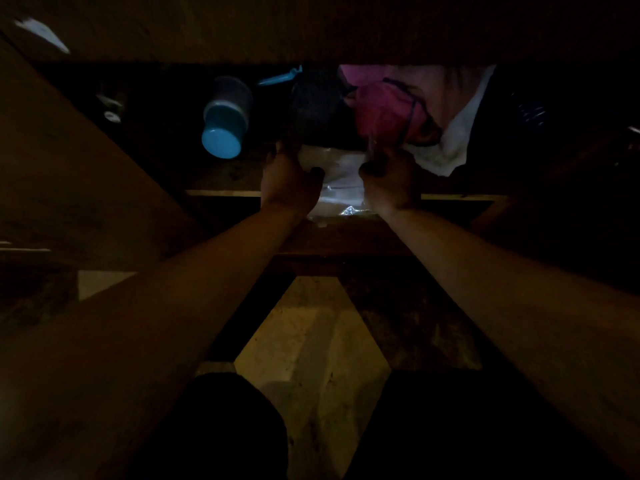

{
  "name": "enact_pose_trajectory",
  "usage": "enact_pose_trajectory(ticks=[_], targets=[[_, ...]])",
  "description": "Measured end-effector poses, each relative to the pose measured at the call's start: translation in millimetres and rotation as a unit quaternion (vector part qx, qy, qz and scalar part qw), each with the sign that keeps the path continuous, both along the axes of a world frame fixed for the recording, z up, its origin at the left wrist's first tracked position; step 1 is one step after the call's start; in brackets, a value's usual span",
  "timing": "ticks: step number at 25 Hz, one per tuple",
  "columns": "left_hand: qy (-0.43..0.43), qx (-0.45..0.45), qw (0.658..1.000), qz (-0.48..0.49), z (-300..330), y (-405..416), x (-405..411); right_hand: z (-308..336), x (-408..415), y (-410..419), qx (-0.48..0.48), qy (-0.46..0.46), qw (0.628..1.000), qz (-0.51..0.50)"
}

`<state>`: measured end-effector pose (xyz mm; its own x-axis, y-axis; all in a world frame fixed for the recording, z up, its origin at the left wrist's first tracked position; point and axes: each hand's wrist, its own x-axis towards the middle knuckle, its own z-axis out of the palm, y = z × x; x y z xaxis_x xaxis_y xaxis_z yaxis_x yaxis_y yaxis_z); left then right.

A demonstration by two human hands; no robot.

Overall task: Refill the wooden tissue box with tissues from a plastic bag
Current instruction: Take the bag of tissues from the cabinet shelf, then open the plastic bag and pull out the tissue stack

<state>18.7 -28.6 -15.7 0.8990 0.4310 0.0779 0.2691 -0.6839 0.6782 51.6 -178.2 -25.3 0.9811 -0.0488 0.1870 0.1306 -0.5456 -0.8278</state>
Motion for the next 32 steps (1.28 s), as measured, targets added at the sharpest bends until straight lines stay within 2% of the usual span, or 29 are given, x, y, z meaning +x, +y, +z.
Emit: enact_pose_trajectory(ticks=[3,5,8,10,15,18,26,32], targets=[[0.096,-0.015,0.994,0.059,21.3,-5.4,-11.0,28.9,-20.0,-7.8,0.039,0.058,0.997,-0.022],[0.149,-0.041,0.987,0.047,37.1,-8.7,-28.4,49.6,-38.2,-16.3,0.037,0.11,0.993,0.01],[0.162,-0.213,0.959,0.087,64.7,-11.4,-68.2,77.0,-70.7,-26.8,-0.101,0.123,0.986,0.058],[0.172,-0.285,0.931,0.149,95.3,-16.3,-100.7,106.0,-97.9,-33.8,-0.081,0.133,0.987,0.045],[0.197,-0.382,0.881,0.197,183.6,-26.9,-149.4,197.5,-151.0,-49.9,-0.036,0.254,0.964,0.075],[0.208,-0.414,0.854,0.236,244.4,-32.3,-168.3,251.7,-167.1,-58.9,-0.01,0.263,0.962,0.069],[0.222,-0.417,0.853,0.221,397.0,-37.2,-191.6,384.7,-187.2,-70.7,-0.014,0.251,0.965,0.071],[0.177,-0.423,0.867,0.197,470.2,-27.5,-190.5,453.2,-177.0,-78.8,-0.004,0.231,0.967,0.106]])
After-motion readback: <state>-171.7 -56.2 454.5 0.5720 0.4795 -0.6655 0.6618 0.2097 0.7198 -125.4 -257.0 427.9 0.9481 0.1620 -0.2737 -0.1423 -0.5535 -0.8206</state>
